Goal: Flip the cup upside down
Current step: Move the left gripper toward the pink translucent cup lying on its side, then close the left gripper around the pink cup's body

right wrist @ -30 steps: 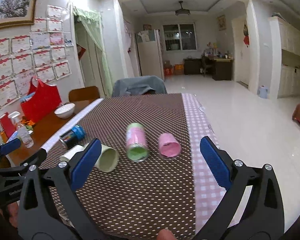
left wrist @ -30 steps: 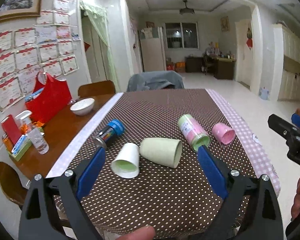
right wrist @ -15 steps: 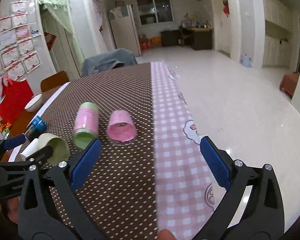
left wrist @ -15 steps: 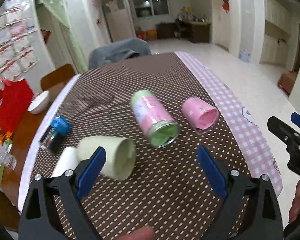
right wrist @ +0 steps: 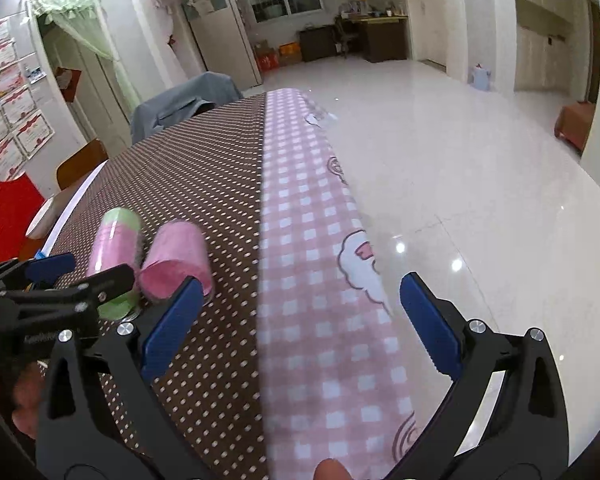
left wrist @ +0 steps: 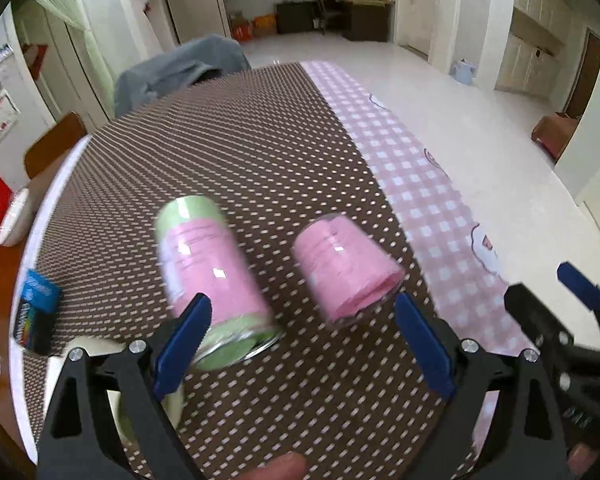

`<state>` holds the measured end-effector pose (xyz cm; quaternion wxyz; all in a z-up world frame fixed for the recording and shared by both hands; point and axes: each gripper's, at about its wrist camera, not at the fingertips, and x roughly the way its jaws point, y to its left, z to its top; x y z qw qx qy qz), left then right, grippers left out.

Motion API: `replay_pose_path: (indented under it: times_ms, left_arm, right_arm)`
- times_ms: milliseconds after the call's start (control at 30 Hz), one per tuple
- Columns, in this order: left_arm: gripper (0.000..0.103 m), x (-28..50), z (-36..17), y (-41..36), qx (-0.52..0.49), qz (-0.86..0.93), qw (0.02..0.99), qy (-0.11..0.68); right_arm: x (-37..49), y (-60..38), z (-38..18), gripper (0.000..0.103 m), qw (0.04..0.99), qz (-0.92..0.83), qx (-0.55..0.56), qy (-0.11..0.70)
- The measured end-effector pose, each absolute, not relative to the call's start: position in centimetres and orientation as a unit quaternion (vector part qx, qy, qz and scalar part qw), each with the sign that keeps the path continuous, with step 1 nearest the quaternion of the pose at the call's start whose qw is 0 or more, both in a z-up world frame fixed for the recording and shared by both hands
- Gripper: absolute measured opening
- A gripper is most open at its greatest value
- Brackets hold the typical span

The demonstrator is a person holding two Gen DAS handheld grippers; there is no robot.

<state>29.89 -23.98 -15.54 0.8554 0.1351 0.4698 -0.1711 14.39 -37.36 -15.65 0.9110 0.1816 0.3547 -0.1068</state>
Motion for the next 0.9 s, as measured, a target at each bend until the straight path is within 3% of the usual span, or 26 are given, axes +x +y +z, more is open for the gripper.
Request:
replay_pose_path:
  times_ms: [400, 567, 700, 900]
  left_arm:
    - [0.091, 34.8, -19.6, -27.2, 0.076, -0.190, 0.803, 0.560]
    - [0.090, 35.2, -20.2, -27.5, 0.080, -0.182, 0.808, 0.555]
    - [0.074, 35.3, -20.8, -27.9, 0.089, -0.188, 0.801, 0.562]
    - [0.065, 35.5, -22.3, -27.9, 0.104, -0.196, 0.791, 0.570]
  right_arm:
    - [16.1, -40.1, -17.2, 0.097, 0.899, -0.119, 0.204, 0.368]
    - [16.0, -40.0, -17.4, 0.097, 0.898, -0.118, 0.206, 0.371]
    - [15.6, -40.2, -17.4, 0.097, 0.897, -0.119, 0.211, 0.369]
    - [15.1, -40.3, -17.3, 0.097, 0.898, -0.124, 0.215, 0.364]
